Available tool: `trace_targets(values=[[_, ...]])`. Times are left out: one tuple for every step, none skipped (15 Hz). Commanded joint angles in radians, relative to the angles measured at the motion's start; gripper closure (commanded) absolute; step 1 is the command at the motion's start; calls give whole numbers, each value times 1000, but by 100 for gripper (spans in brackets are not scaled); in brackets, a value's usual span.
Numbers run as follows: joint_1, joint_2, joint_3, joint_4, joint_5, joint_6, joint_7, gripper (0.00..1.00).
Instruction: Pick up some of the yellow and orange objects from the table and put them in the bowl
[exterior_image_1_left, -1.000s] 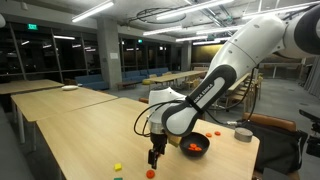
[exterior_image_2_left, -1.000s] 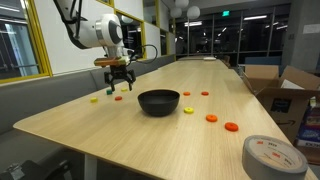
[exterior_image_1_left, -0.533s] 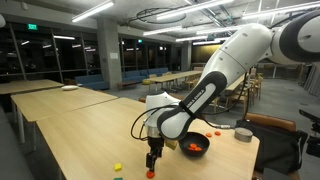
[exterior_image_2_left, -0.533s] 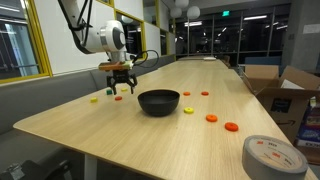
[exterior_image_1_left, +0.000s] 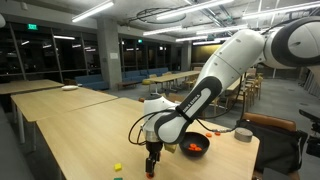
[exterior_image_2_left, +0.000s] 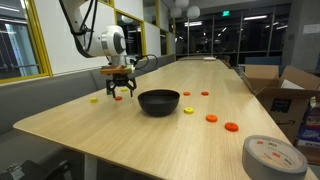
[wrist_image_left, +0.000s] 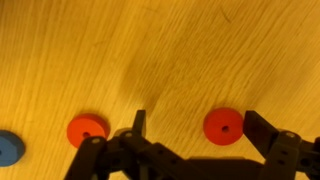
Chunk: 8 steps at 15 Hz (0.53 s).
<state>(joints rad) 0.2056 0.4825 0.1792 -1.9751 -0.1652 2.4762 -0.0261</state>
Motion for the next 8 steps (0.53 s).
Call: trace_targets(values=[[11,23,8,51,21,-29,-40,0],[14,26,9,54,20,-29,-42,0],[18,29,9,56,18,-27,-40,0],[22,31,8,58,18,-26,-39,0],[25,32,8,56,17,-24,-37,0],[29,32,6,54,14,-22,-34,0],[34,32,3,52,10,-21,-28,0],[42,33,-4,51,1,-20,-18,0]])
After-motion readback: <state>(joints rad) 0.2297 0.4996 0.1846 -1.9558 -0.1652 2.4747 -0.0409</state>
